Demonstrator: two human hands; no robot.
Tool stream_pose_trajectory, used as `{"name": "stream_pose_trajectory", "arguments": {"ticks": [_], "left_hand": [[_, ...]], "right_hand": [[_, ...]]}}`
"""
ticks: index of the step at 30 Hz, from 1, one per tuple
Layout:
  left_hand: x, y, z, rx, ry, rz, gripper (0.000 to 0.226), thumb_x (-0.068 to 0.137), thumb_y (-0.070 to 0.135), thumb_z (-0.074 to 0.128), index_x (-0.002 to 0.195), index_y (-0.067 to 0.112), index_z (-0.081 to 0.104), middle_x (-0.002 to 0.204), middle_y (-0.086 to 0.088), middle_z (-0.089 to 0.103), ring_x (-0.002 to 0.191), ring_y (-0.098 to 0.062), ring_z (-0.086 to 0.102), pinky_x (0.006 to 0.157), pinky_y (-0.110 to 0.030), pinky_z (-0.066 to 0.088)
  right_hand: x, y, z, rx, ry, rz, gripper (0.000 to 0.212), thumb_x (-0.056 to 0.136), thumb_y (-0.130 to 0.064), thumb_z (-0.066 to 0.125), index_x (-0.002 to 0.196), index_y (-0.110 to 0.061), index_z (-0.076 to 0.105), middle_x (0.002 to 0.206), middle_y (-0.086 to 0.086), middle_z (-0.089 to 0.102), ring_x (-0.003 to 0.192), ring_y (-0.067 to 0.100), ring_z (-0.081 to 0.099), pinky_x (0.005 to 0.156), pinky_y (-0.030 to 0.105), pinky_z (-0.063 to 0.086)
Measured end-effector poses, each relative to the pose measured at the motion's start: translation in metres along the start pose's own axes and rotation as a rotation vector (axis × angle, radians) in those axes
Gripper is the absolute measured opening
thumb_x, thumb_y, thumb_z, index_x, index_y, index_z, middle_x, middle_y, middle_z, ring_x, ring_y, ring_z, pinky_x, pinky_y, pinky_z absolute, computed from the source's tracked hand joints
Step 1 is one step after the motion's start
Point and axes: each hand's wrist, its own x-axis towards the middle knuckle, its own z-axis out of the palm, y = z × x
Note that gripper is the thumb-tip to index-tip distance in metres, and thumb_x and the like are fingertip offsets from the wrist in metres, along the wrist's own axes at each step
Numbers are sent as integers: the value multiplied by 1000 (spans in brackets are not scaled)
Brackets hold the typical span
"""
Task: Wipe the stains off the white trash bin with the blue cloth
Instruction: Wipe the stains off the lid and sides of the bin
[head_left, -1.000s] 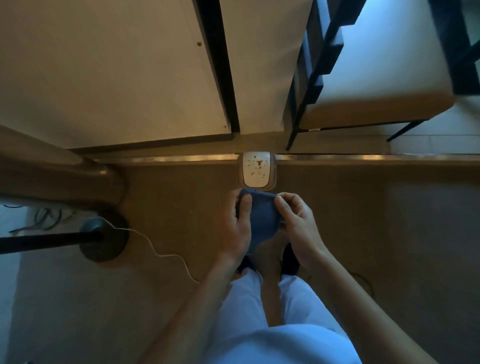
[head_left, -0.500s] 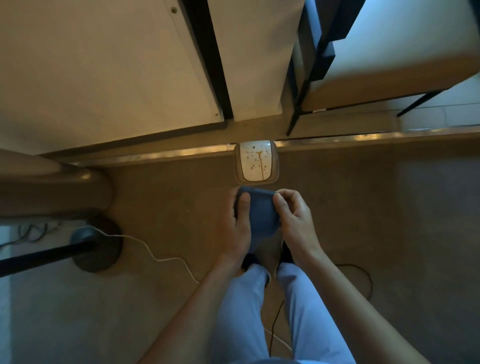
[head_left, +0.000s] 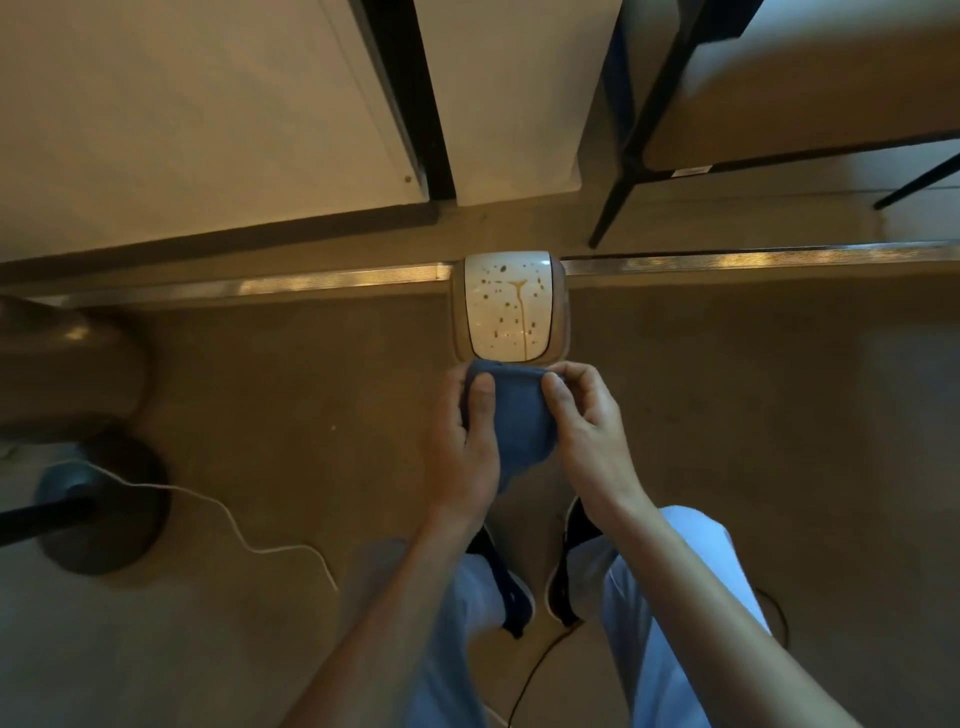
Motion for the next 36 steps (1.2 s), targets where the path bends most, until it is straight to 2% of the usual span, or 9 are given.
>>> {"name": "stream_pose_trajectory", "arguments": {"ticks": [7,10,16,23,25,27,31,33,36], "left_hand": [[37,-81,28,-170,21,-46,15,98,40,62,113,37,62,104,13,71,93,-8,69,73,-20,54],[52,-109,36,-199,22,-37,20,94,31,72,112,35,62,103,15,71,92,-7,70,72,-19,55],[72,-149,46,-146,58,69,21,95,21,71,108,36,63,99,21,69,89,-4,69,67,-15,53],[107,-168,33,-156,316,138,22,97,25,70,115,14,66,96,6,68,85,-3,68,68,-13,52],[125,-165,25,-105,403,183,21,98,26,68,114,12,67,91,8,64,83,1,62,72,-11,48],[142,-161,22,-57,452,214,12,99,27,67,110,23,66,89,13,63,83,4,60,76,-12,47],[175,-160,25,-5,479,235,17,101,27,65,115,19,66,104,2,68,99,-8,64,90,-32,54],[186,-163,31,73,492,248,31,101,28,64,128,13,65,121,-3,66,111,-11,62,96,-27,52],[189,-174,44,229,486,284,30,102,31,62,128,15,66,121,0,60,97,3,56,87,-14,50]], "right_hand": [[64,80,6,37,-45,6,14,105,-33,54,111,-25,64,103,-11,70,95,9,69,74,22,57],[93,105,7,4,-94,-53,13,105,-34,56,110,-27,65,104,-5,71,96,13,70,75,24,58],[134,132,-5,-112,-194,-164,15,103,-35,57,117,-31,63,111,-4,67,101,7,68,75,22,57],[187,110,-19,-278,101,-525,12,106,-26,53,112,-24,62,109,-8,62,97,-5,61,77,12,52],[209,99,-20,-327,180,-586,15,106,-26,52,113,-20,63,114,-3,59,102,-2,59,86,16,53],[229,92,-19,-404,177,-584,25,107,-29,50,122,-15,64,122,0,55,116,9,56,99,27,51],[257,95,-15,-545,80,-554,39,109,-36,45,139,-15,58,138,1,49,135,18,43,109,34,41],[266,99,-14,-544,50,-554,40,109,-38,43,140,-17,57,139,-2,49,136,18,42,112,39,40],[275,107,-13,-550,25,-565,41,108,-41,42,137,-17,59,129,-11,49,130,15,46,108,42,44]]}}
